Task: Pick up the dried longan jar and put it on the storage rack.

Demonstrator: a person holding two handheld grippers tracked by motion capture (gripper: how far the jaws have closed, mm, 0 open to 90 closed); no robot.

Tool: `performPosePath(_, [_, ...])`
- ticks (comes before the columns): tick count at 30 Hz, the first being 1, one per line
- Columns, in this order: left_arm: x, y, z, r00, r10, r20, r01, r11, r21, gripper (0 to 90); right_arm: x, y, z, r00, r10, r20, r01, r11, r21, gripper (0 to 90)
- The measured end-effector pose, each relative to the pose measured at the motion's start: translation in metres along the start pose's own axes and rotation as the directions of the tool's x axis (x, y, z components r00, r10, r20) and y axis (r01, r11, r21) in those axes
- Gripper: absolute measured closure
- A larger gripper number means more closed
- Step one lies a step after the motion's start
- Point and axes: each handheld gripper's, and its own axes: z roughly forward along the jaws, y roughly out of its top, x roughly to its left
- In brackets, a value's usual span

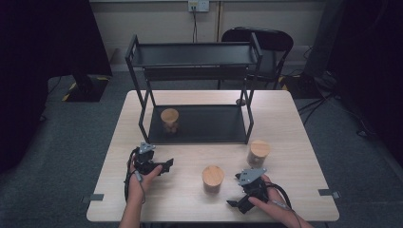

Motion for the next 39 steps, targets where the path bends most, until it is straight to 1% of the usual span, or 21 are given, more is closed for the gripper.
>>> performPosePath(5, [0.002, -0.006, -0.003, 1.0, -0.003, -0.003, 0.003, 1.0, 0.002, 6.3, 0.0, 0.0, 0.0, 1.0, -0.001, 0.0, 0.001, 1.0, 0.0, 0.0])
performPosePath(10, [0.003, -0.01, -0.006, 1.0, 0.003, -0.007, -0.003, 0.9999, 0.012, 6.2, 0.0, 0.0, 0.0, 1.0, -0.001, 0.0, 0.001, 1.0, 0.0, 0.0])
performPosePath(13, [0.004, -0.013, -0.009, 0.9999, 0.005, -0.01, -0.005, 0.9999, 0.01, 6.0, 0.0, 0.0, 0.0, 1.0, -0.001, 0.0, 0.001, 1.0, 0.0, 0.0])
performPosePath(16, [0.005, -0.016, -0.012, 0.9999, -0.001, -0.01, 0.001, 1.0, 0.008, 5.9, 0.0, 0.0, 0.0, 1.0, -0.001, 0.0, 0.001, 1.0, 0.0, 0.0])
performPosePath(25, [0.008, -0.023, -0.017, 0.9998, 0.001, -0.022, -0.001, 0.9997, 0.023, 5.7, 0.0, 0.0, 0.0, 1.0, -0.001, 0.0, 0.001, 1.0, 0.0, 0.0])
performPosePath(31, [0.009, -0.028, -0.019, 0.9996, 0.007, -0.028, -0.006, 0.9993, 0.037, 5.5, 0.0, 0.0, 0.0, 1.0, -0.001, 0.0, 0.001, 1.0, 0.0, 0.0])
performPosePath(39, [0.009, -0.032, -0.022, 0.9993, 0.02, -0.033, -0.018, 0.9989, 0.043, 5.1, 0.0, 0.0, 0.0, 1.0, -0.001, 0.0, 0.001, 1.0, 0.0, 0.0])
